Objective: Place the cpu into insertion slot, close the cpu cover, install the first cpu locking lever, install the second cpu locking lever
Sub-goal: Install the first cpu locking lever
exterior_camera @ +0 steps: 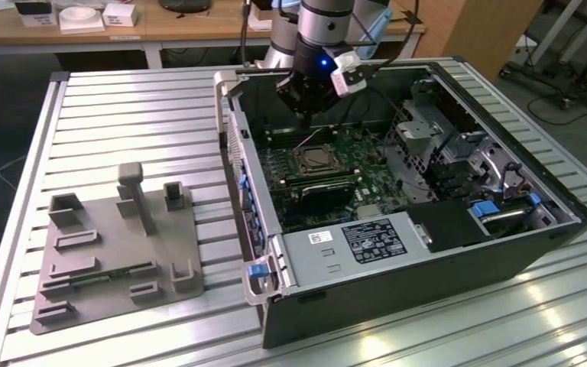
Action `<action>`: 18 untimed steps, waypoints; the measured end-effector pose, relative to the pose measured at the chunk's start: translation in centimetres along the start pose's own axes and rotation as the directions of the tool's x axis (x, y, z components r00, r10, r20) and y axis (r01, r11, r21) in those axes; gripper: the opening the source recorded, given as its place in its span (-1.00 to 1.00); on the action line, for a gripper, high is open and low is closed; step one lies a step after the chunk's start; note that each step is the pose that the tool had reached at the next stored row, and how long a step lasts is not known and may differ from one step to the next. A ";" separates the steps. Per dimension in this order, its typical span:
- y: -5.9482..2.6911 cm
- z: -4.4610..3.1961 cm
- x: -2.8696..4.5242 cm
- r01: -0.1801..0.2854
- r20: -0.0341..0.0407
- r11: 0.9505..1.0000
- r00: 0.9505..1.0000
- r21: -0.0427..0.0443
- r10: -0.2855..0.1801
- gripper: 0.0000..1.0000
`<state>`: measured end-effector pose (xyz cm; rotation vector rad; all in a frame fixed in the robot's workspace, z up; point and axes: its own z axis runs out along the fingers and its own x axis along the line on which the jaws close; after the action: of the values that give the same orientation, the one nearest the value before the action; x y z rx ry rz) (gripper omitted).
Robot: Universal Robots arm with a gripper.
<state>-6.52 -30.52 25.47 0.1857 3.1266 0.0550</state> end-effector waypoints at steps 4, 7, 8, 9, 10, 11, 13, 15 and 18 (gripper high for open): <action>0.01 0.35 -0.20 0.009 0.000 1.000 1.000 0.000 -0.009 -0.80; 0.01 0.57 -0.26 0.039 -0.001 0.999 0.999 0.000 -0.039 -0.80; 0.01 0.63 -0.28 0.052 -0.002 0.999 0.999 0.000 -0.052 -0.80; 0.01 0.68 -0.29 0.066 -0.002 0.998 0.998 -0.001 -0.066 -0.80; 0.01 0.73 -0.31 0.080 -0.003 0.997 0.997 -0.001 -0.080 -0.80; 0.01 0.79 -0.34 0.092 -0.003 0.996 0.996 -0.001 -0.092 -0.80; 0.01 0.93 -0.43 0.114 -0.004 0.993 0.993 -0.001 -0.114 -0.80; 0.03 1.14 -0.63 0.125 -0.004 0.992 0.992 -0.001 -0.125 -0.80; 0.06 1.47 -0.87 0.130 -0.005 0.991 0.991 -0.001 -0.130 -0.80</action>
<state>-5.64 -30.51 24.01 -0.0190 3.1343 0.0560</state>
